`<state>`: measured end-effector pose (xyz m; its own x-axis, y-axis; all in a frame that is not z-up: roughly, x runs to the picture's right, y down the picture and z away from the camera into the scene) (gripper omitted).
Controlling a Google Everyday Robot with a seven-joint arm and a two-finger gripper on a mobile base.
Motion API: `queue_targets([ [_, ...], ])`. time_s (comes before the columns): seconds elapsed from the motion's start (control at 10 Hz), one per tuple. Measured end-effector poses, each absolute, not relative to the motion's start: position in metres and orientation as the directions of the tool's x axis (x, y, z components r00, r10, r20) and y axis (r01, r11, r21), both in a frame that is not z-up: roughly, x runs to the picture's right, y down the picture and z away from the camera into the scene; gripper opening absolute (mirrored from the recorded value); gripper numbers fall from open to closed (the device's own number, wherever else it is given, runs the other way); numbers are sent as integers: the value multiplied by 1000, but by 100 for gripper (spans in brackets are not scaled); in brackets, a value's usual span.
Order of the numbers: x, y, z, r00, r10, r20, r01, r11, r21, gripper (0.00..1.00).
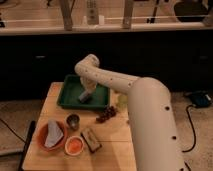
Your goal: Wipe tray with sponge
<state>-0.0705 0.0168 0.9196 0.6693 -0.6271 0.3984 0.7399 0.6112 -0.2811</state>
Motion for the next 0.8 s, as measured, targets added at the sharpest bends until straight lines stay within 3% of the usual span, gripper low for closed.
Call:
queue_targets([
  [0.3,-7,12,923,709,-601,368,704,633,-323,3],
  [0.8,-3,-15,933,717,-591,369,694,651,-306,3],
])
